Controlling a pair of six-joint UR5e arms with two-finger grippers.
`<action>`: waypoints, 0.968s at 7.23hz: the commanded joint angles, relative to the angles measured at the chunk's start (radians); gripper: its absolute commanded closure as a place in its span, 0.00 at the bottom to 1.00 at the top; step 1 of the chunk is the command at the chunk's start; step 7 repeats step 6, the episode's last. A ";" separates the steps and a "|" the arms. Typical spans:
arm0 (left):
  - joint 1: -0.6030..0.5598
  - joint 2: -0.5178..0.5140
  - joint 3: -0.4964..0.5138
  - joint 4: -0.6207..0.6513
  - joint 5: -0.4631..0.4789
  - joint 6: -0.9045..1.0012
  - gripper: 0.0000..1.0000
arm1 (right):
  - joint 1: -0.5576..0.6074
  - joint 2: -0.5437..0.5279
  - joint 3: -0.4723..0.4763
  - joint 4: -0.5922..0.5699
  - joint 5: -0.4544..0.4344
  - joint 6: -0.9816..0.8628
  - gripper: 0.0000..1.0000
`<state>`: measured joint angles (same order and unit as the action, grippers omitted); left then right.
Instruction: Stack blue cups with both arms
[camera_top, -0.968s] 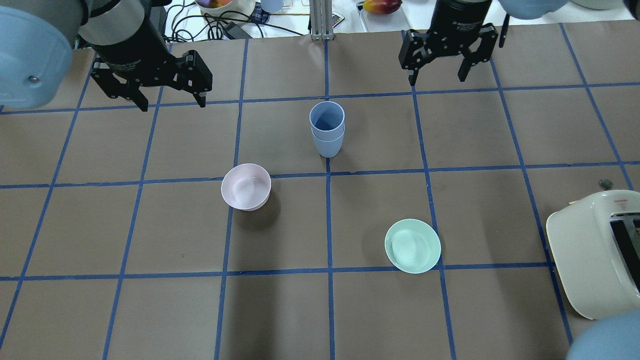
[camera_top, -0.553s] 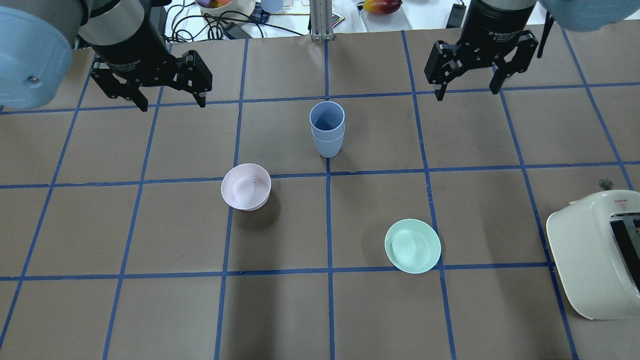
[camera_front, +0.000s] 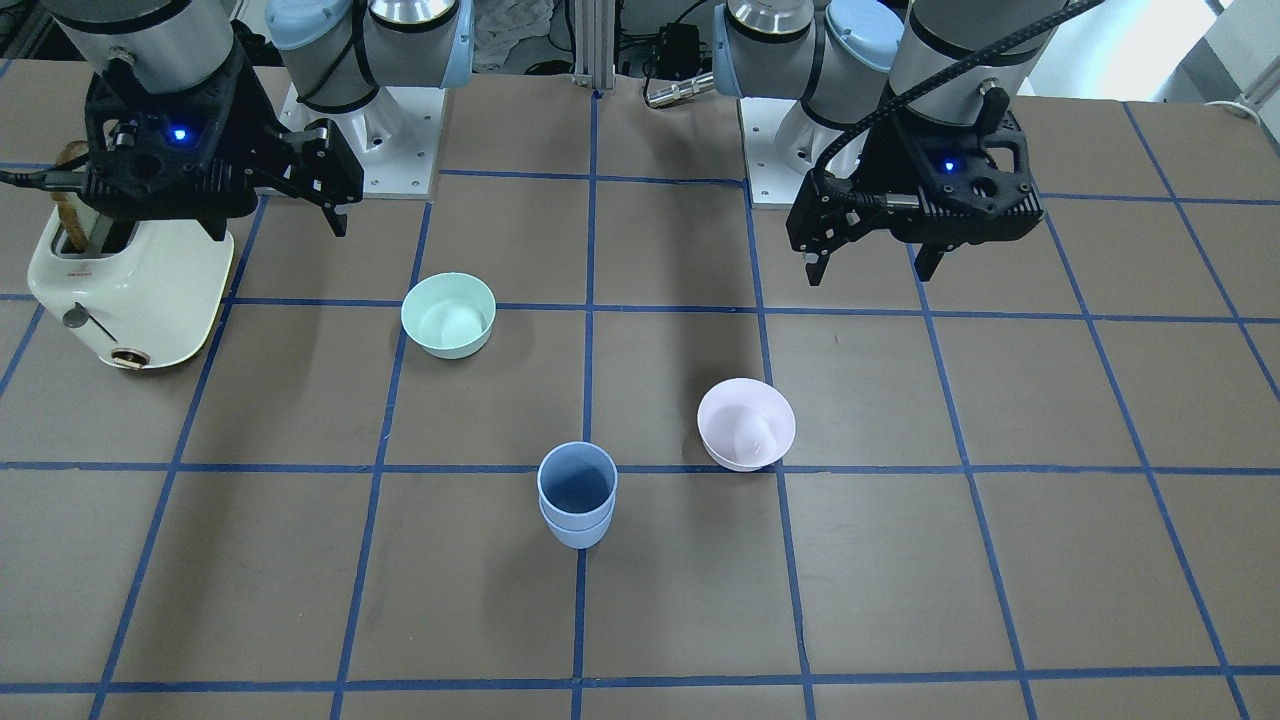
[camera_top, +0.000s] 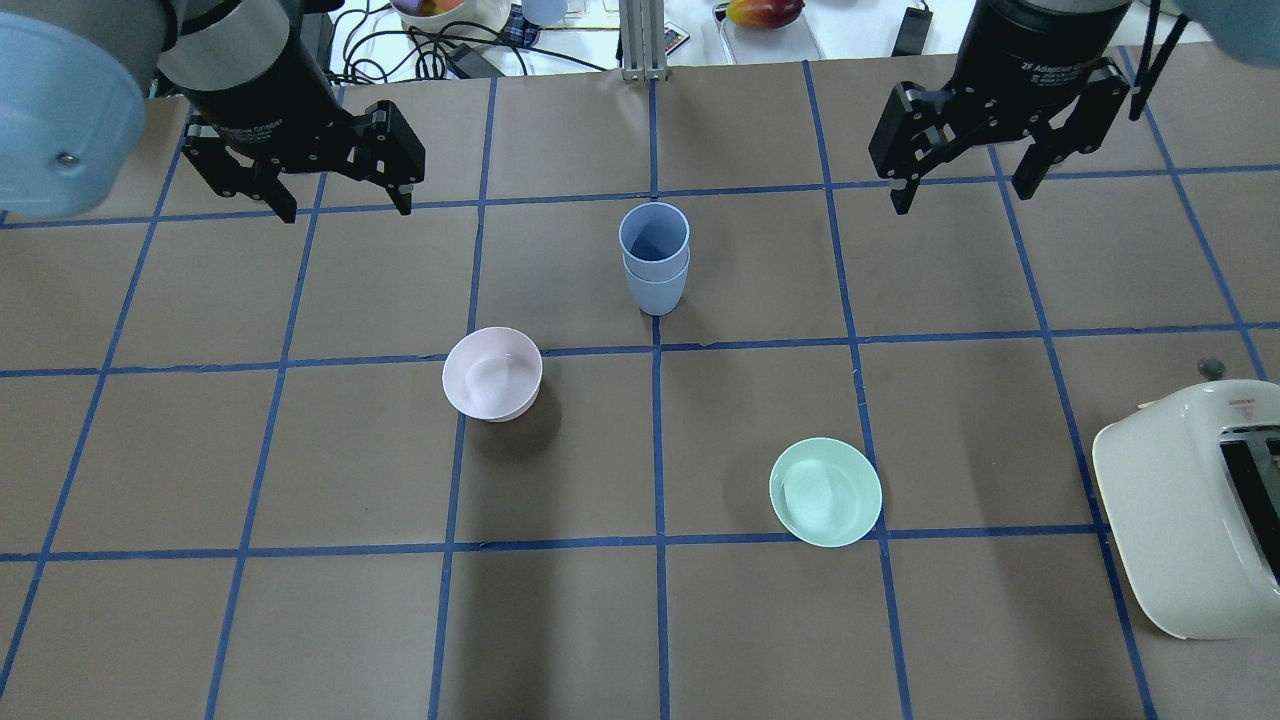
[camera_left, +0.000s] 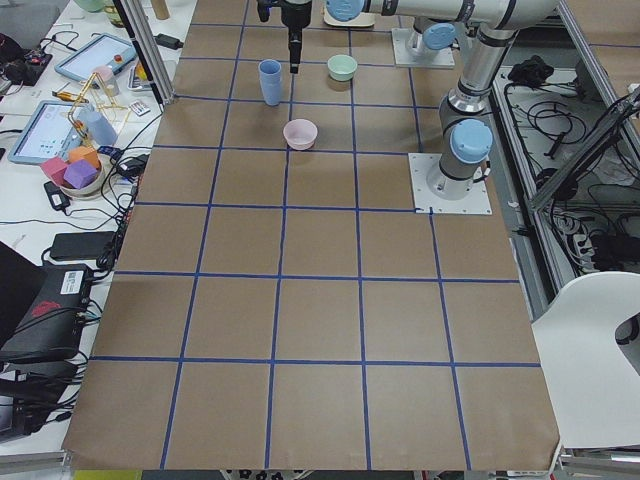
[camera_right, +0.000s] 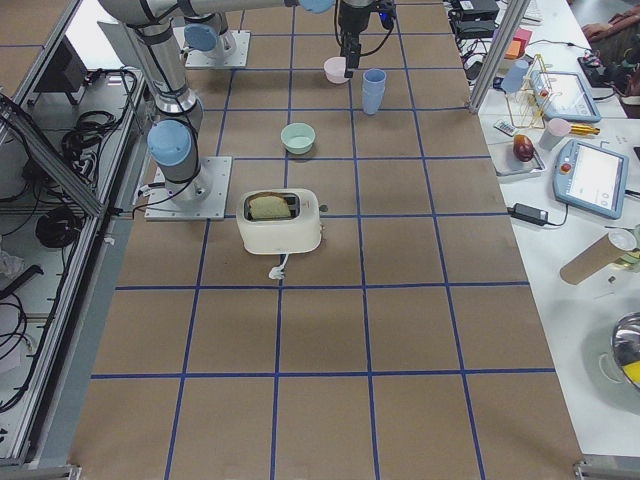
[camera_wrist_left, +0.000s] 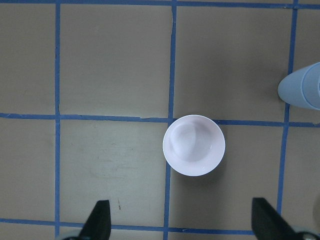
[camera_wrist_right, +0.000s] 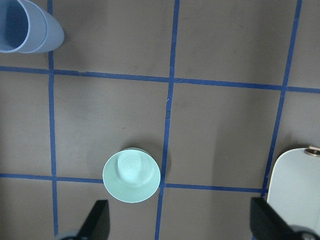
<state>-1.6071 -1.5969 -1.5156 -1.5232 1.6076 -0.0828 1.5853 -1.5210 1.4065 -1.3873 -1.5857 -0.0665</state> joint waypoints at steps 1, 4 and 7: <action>0.000 0.000 0.000 0.000 0.000 0.000 0.00 | -0.001 0.004 0.000 0.002 0.007 -0.009 0.00; 0.000 0.000 0.000 0.000 0.000 0.000 0.00 | -0.002 0.004 0.000 -0.004 -0.002 -0.010 0.00; 0.000 0.000 0.000 0.000 0.000 0.000 0.00 | -0.004 0.004 0.000 0.002 0.000 -0.010 0.00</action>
